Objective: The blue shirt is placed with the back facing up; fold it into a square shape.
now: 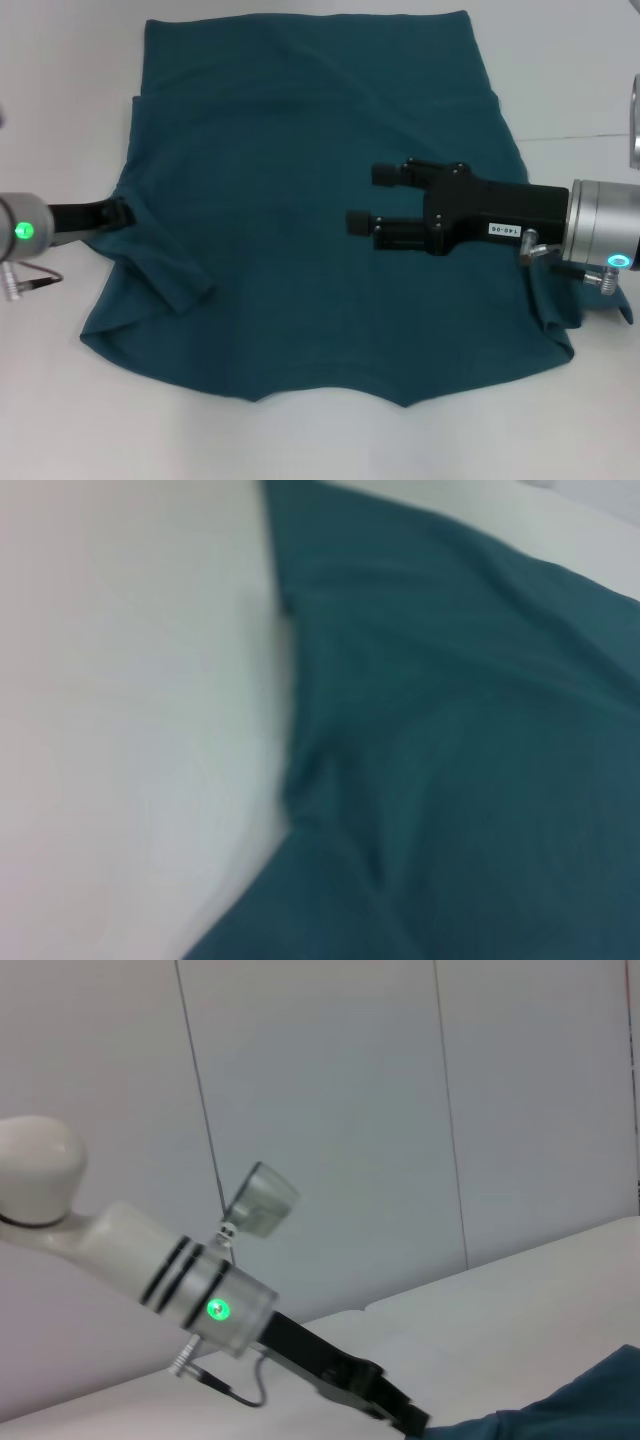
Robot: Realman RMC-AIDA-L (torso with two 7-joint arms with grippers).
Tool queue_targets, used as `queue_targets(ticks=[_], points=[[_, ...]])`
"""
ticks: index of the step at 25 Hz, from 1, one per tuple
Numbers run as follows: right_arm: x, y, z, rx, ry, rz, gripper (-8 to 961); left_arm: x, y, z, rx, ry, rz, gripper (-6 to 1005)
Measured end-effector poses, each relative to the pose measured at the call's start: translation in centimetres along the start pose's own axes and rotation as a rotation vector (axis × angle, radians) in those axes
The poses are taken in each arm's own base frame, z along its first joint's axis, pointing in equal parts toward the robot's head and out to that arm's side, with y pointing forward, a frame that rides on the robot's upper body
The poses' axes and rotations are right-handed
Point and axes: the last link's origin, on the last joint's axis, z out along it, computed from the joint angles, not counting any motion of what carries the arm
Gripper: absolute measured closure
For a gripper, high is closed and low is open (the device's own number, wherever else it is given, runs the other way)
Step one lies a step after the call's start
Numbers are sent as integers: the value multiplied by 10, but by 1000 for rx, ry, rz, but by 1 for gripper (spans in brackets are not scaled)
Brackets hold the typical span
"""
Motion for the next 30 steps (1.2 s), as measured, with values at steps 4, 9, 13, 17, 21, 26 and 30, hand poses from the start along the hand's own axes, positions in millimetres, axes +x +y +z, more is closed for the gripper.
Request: queue_targets(ticks=[4, 9, 13, 17, 21, 26, 30], points=[[-3, 0, 1, -1, -9, -7, 71, 4, -23, -18, -6, -71, -152, 870], [-7, -1, 4, -10, -13, -19, 71, 3, -35, -29, -47, -117, -274, 758], [-8, -1, 4, -11, -14, -31, 72, 0, -35, -25, -58, -130, -318, 468], [-8, 0, 4, -13, -15, -40, 72, -3, -29, -16, -57, -145, -331, 389], [-8, 1, 4, -16, -16, -39, 72, -2, -24, -11, -52, -141, -319, 310], [-7, 2, 3, -21, -17, -36, 72, -2, -21, -5, -40, -128, -312, 183], [-7, 2, 3, -23, -17, -35, 72, -6, -17, 0, -32, -132, -301, 125]])
